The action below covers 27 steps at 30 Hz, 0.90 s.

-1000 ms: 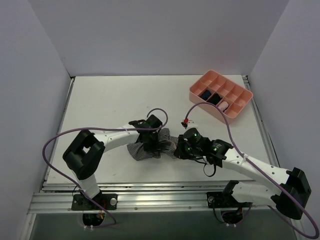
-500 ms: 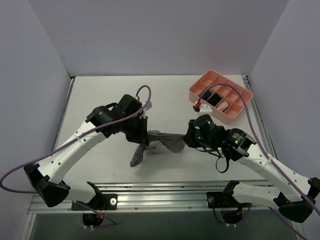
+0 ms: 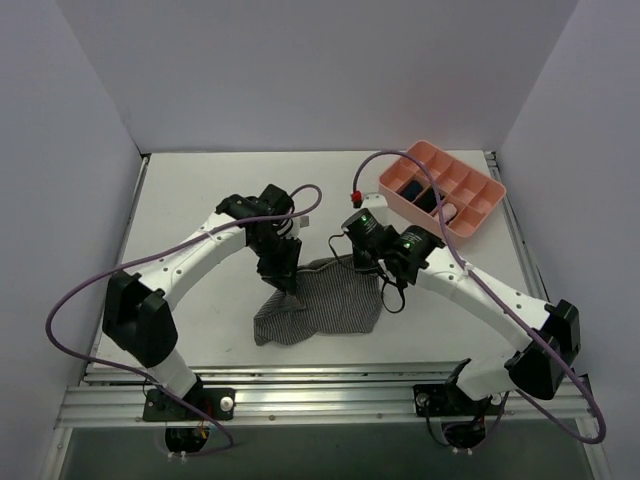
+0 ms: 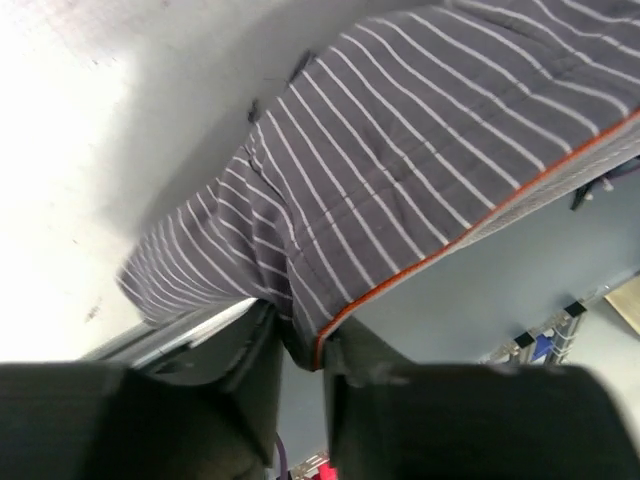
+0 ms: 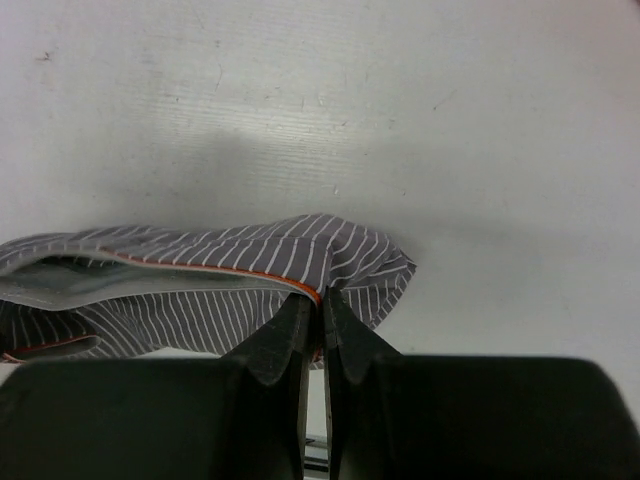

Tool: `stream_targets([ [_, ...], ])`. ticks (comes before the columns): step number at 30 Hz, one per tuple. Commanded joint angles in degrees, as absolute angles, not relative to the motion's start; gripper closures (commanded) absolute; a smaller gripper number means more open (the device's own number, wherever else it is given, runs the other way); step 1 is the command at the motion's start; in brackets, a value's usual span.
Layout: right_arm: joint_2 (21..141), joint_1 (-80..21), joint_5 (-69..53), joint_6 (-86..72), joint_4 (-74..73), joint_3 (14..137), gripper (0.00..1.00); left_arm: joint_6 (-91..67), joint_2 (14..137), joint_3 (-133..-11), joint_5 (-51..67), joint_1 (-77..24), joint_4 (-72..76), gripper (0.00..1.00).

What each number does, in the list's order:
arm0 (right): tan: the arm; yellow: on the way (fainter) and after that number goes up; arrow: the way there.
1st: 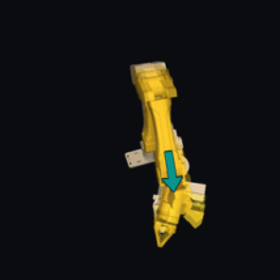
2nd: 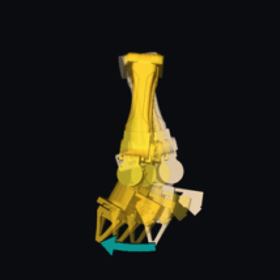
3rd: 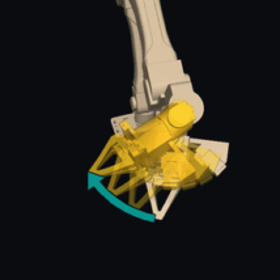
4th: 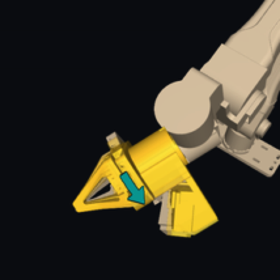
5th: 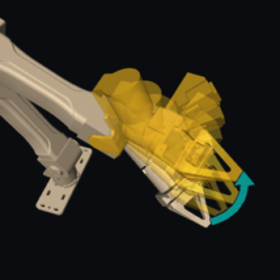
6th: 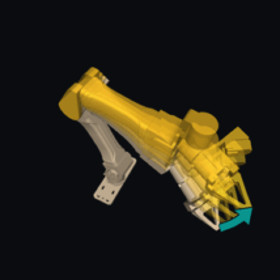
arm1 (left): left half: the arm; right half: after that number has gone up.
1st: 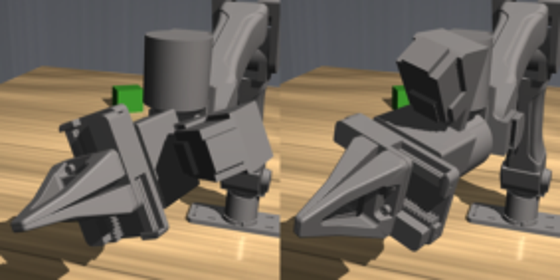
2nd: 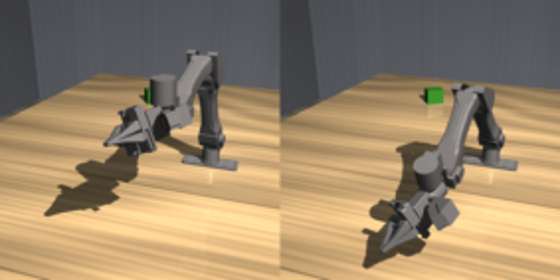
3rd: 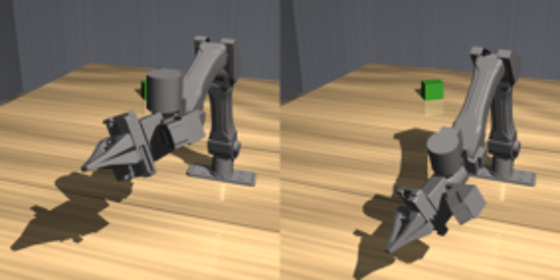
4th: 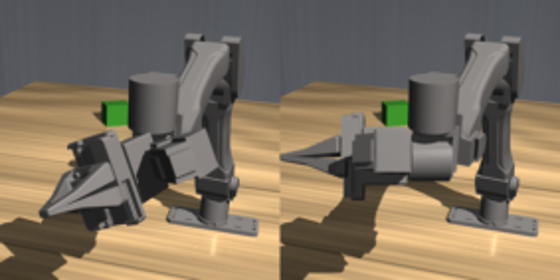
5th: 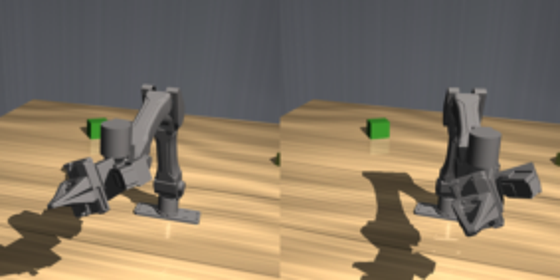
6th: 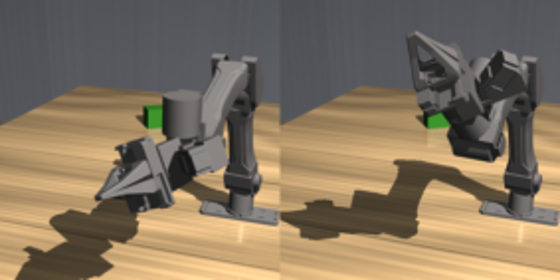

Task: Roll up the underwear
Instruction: Flatten the underwear

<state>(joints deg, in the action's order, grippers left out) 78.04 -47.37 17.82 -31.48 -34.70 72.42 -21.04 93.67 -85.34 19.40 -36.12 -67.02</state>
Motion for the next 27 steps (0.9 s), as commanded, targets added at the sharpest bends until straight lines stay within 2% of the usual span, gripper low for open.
stream_targets([
  [1,80.59,-46.32,16.01,-28.22,-32.10,70.33,1.00,-19.50,94.48,-84.03,19.52,-34.46,-60.48,0.69],
  [2,80.94,-46.06,13.56,-27.78,-28.25,67.44,1.00,-20.03,95.79,-83.15,19.08,-32.28,-59.34,0.58],
  [5,83.92,-43.34,8.63,-26.63,-22.35,64.78,1.00,-22.23,97.99,-82.97,14.61,-28.66,-55.81,0.47],
  [6,86.37,-42.46,5.05,-26.63,-21.54,64.69,1.00,-22.76,99.56,-83.75,12.41,-26.83,-56.68,0.46],
  [8,88.76,-40.87,2.82,-26.11,-19.52,64.95,1.00,-23.03,100.37,-85.16,7.76,-26.19,-57.56,0.46],
  [11,93.33,-40.34,0.71,-25.49,-18.55,65.91,1.00,-22.76,97.40,-85.52,7.64,-27.85,-55.73,0.46],
  [20,97.12,-39.20,-2.02,-26.28,-16.44,66.45,1.00,-33.39,90.09,-72.35,8.79,-37.08,-48.26,0.46],
  [27,96.68,-39.29,-2.29,-26.45,-16.00,65.83,1.00,-38.49,90.61,-65.39,6.34,-42.27,-43.60,0.46],
])
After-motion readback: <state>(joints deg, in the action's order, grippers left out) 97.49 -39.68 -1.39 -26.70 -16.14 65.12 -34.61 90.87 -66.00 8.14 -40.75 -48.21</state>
